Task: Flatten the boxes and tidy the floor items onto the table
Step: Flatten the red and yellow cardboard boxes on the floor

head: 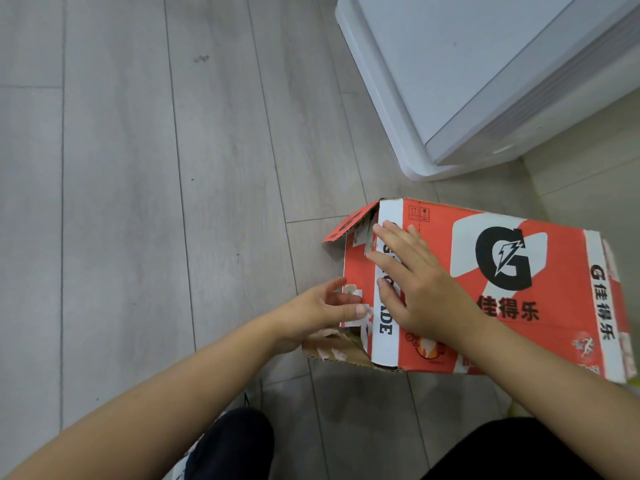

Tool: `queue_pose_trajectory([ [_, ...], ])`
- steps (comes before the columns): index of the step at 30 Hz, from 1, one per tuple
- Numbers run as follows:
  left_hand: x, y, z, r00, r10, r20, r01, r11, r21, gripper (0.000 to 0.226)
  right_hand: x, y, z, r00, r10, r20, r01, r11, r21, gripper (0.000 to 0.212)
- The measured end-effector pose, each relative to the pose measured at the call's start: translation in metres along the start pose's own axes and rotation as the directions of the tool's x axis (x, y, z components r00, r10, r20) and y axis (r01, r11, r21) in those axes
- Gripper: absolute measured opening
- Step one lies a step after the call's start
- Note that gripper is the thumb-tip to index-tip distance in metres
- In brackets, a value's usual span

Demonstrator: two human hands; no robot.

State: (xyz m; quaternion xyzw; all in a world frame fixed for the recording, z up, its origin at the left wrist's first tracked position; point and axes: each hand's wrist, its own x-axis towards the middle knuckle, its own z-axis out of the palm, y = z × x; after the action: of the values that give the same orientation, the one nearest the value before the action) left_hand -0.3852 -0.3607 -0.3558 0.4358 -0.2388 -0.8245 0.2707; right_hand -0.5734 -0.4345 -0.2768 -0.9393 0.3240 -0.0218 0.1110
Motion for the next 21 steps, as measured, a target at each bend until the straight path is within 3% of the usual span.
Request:
queue_pose_trajectory([
  [6, 0.001, -0.004, -0.010, 0.994, -0.093, 0.060, 0.102, 0.983, -0.152, 0.054, 0.001, -0.001, -0.002, 1.000, 0.006, 0.007, -0.006, 1.000, 0.007, 0.037],
  [10, -0.002, -0.009, -0.018, 0.999, -0.043, -0.001, 0.042, 0.982, -0.183, 0.056, 0.001, -0.002, -0.002, 1.000, 0.020, -0.001, -0.020, 1.000, 0.016, 0.036],
  [12, -0.006, -0.015, -0.023, 0.996, 0.052, -0.075, -0.061, 0.990, -0.126, 0.039, 0.001, -0.002, -0.002, 1.000, 0.024, -0.012, -0.024, 1.000, 0.010, 0.036],
  [14, -0.014, -0.017, -0.031, 0.978, 0.165, -0.126, -0.169, 0.985, -0.026, 0.037, 0.000, -0.004, -0.002, 0.999, 0.032, -0.027, -0.032, 0.999, 0.001, 0.037],
  [16, -0.018, -0.012, -0.040, 0.943, 0.318, -0.097, -0.293, 0.934, 0.206, 0.048, 0.000, -0.006, 0.000, 0.999, 0.035, -0.029, -0.035, 0.999, -0.007, 0.038],
  [18, -0.014, -0.003, -0.047, 0.877, 0.480, 0.023, -0.424, 0.750, 0.508, 0.040, 0.000, -0.009, 0.001, 0.999, 0.030, -0.023, -0.031, 0.999, -0.010, 0.041],
  [19, -0.012, 0.002, -0.044, 0.844, 0.529, 0.094, -0.465, 0.631, 0.622, 0.047, 0.000, -0.010, 0.001, 0.999, 0.027, -0.027, -0.028, 1.000, -0.006, 0.043],
  [20, -0.009, 0.007, -0.041, 0.826, 0.550, 0.123, -0.478, 0.568, 0.670, 0.059, -0.001, -0.010, -0.001, 0.999, 0.023, -0.031, -0.023, 1.000, -0.001, 0.046],
  [21, -0.006, 0.012, -0.036, 0.829, 0.550, 0.100, -0.469, 0.588, 0.659, 0.072, -0.002, -0.011, -0.002, 0.999, 0.014, -0.030, -0.014, 1.000, 0.007, 0.051],
])
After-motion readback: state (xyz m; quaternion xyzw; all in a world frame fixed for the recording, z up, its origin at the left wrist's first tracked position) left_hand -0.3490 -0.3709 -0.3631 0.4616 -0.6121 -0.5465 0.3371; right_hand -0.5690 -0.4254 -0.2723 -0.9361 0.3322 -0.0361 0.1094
